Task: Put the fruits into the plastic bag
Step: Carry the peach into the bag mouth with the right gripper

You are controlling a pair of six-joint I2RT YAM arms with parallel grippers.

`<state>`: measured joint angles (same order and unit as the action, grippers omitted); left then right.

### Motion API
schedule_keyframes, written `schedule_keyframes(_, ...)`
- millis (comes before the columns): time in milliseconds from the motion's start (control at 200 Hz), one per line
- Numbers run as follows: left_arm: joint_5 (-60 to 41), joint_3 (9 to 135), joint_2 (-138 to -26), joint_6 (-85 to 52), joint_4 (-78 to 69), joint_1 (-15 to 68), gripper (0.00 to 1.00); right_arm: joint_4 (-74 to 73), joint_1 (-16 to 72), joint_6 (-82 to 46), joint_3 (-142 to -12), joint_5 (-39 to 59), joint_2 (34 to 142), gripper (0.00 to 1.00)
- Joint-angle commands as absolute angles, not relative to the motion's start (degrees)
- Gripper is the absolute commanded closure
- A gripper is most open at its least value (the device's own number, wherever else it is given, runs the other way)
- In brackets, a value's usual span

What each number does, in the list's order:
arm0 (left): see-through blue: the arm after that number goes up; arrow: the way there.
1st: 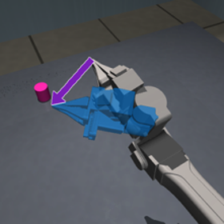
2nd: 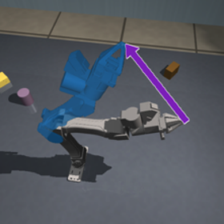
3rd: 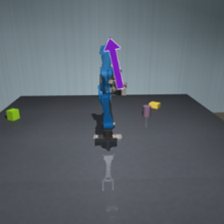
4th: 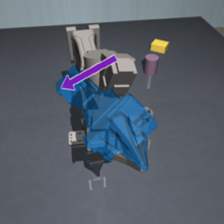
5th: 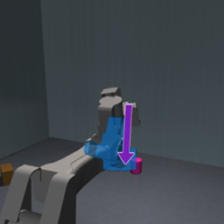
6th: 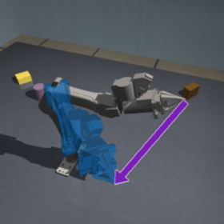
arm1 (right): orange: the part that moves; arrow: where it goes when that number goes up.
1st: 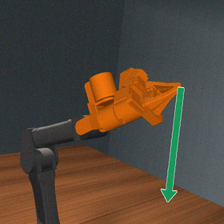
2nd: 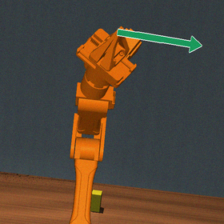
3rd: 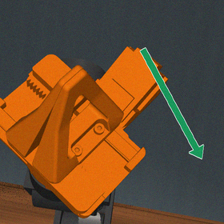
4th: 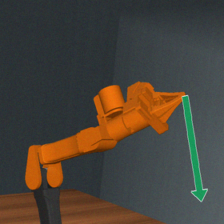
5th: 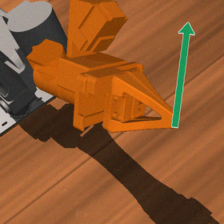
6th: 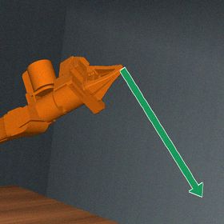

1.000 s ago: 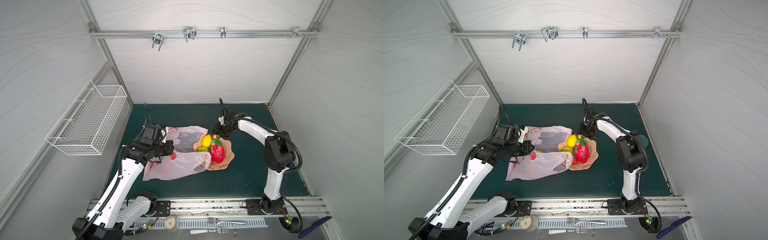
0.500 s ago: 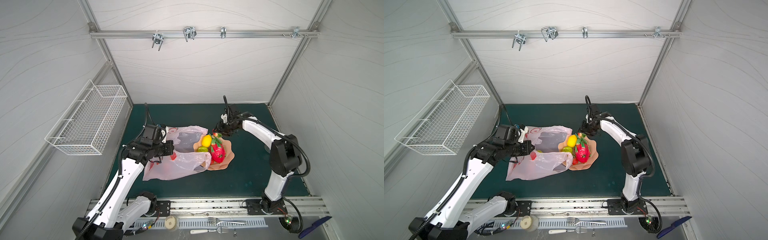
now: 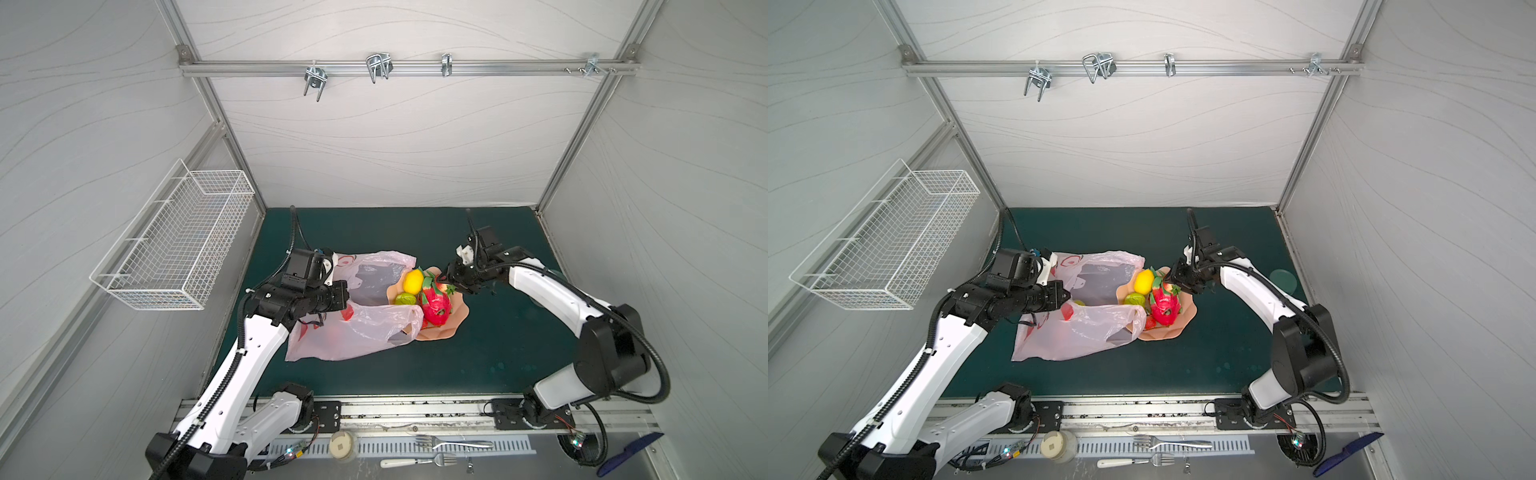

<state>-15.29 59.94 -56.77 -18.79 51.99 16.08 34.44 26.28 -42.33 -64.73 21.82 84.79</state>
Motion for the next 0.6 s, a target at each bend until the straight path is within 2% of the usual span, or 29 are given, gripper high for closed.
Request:
schedule_keyframes(0,-16.21,61.26,-56.87,-18.19,50.32,16.35,1.00,32.65,26.54,-46.21,-61.92,24.10,80.30,0.67)
schedule_keyframes(285,-16.73,61.19,-57.02,-18.48,49.98,16.44,1.00,30.42,26.72,-49.88,-58.78,26.85,77.23,0.67)
schedule_keyframes(595,-16.69,61.41,-57.11,-18.63,50.12,16.78,1.00,17.58,29.06,-59.51,-56.14,32.23,79.71,0.67)
